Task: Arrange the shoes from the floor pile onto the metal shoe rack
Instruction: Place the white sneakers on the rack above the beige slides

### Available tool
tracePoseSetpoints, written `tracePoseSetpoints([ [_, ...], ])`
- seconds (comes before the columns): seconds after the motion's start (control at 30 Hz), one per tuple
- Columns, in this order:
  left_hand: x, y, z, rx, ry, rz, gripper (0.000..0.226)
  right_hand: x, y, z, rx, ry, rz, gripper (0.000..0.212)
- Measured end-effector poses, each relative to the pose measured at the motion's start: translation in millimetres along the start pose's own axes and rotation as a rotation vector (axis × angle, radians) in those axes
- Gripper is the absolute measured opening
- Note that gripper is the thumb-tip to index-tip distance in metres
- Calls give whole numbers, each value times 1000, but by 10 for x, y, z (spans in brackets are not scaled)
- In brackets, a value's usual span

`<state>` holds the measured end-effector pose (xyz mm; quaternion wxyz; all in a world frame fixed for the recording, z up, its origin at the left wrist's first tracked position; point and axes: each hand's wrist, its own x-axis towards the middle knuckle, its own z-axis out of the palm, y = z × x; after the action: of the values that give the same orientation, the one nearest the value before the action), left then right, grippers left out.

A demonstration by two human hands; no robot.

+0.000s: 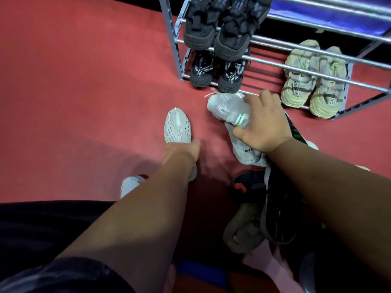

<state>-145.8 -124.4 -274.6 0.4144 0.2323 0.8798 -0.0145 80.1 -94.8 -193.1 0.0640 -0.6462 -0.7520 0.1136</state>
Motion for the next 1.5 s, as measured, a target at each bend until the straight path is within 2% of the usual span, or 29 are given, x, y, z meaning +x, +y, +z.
tracePoseSetpoints([
  [0.07,-5,-109,120,225,21,25,130,-63,82,6,-119,-175,66,100],
  [0.1,3,-144,143,311,19,48,132,-80,91,16,-159,-244,102,102],
  [0.2,28,-113,97,358,15,68,115,-36,-38,87,-194,-285,133,95],
  [0.3,-56,-38,-55,265,-32,25,98,46,-245,105,-187,-376,129,97],
  [0.43,-336,83,-370,443,-83,153,67,75,-269,-91,-73,-350,177,79],
  [0.53,-687,288,-596,482,-129,254,65,73,-295,-413,106,-356,246,64],
  [0.63,-1059,519,-796,542,-121,377,60,14,-308,-757,135,-315,279,51],
  [0.7,-1309,656,-901,569,-131,420,50,-84,-292,-981,125,-284,294,60],
  [0.87,-1833,845,-1059,556,-16,570,45,-490,-81,-1469,209,-121,389,85],
  [1.07,-2419,1094,-1144,465,-110,681,38,-985,207,-1778,268,76,454,85],
  [1.23,-2574,1300,-953,340,-8,827,34,-1023,373,-1768,419,285,535,81],
  [1.37,-2559,1449,-706,269,151,915,58,-823,449,-1650,537,433,585,75],
  [1.5,-2446,1602,-477,211,197,965,71,-569,613,-1501,561,445,585,69],
])
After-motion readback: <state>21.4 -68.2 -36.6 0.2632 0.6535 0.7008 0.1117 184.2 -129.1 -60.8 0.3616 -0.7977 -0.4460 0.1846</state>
